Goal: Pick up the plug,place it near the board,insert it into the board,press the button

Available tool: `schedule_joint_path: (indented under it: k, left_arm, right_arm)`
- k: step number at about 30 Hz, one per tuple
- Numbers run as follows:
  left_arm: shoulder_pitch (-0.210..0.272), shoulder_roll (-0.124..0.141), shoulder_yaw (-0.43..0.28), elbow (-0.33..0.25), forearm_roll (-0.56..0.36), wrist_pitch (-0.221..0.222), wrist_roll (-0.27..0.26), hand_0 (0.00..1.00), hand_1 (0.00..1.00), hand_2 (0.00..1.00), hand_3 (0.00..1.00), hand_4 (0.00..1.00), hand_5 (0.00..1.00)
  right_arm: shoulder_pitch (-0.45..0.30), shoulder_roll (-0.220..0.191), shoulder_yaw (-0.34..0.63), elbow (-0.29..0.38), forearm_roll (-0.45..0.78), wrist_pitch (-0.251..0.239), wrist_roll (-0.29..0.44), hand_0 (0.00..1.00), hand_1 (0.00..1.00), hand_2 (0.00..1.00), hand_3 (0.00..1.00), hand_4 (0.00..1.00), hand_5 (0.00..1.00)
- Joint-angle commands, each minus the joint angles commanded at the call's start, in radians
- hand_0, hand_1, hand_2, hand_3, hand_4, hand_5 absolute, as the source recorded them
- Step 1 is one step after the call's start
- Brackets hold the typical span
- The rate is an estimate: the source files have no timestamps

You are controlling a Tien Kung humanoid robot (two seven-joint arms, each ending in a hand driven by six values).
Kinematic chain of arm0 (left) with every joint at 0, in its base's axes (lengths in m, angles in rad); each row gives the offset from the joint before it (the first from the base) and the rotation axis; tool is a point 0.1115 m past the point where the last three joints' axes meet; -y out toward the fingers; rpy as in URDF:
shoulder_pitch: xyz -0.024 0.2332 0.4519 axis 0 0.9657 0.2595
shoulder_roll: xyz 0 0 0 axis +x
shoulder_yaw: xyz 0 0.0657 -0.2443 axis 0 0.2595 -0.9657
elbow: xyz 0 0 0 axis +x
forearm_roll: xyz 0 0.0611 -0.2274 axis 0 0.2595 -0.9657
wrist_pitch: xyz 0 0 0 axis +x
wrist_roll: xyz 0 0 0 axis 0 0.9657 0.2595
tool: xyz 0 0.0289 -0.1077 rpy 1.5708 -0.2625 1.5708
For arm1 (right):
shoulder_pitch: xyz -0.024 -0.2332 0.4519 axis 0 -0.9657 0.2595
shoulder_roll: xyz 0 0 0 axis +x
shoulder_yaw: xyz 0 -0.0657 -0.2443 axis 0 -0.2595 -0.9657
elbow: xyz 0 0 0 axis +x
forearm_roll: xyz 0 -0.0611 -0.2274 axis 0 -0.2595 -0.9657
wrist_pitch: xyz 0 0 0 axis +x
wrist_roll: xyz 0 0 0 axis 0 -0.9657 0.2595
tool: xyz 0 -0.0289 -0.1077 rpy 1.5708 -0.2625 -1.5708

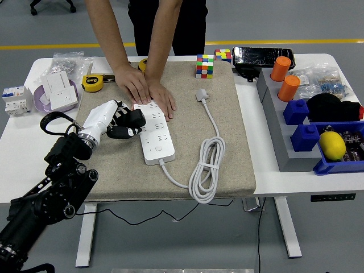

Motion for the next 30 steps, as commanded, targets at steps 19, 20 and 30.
schedule_joint_path:
  k: [19,20,30]
  left_arm:
    - [0.093,0.006,-0.162,-0.040,0.025,0.020,0.006,0.371,0.389,0.427,0.455,0.555,0.046]
    - [0.095,0.006,-0.161,-0.037,0.026,0.019,0.006,0.371,0.389,0.427,0.455,0.555,0.046]
    - [0.100,0.002,-0.132,-0.017,0.007,-0.004,-0.005,0.412,0.478,0.463,0.500,0.604,0.082]
  right_arm:
    - [-0.004,0.003,0.004,0.000,0.005,-0.002,0.002,0.846,0.757,0.745,0.779,0.998,0.870]
    - [-0.003,0.004,0.003,0.000,0.006,-0.002,0.003,0.846,0.757,0.745,0.779,0.998,0.870]
    - [-0.006,0.004,0.006,0.000,0.003,-0.001,0.001,0.844,0.756,0.745,0.778,0.998,0.868]
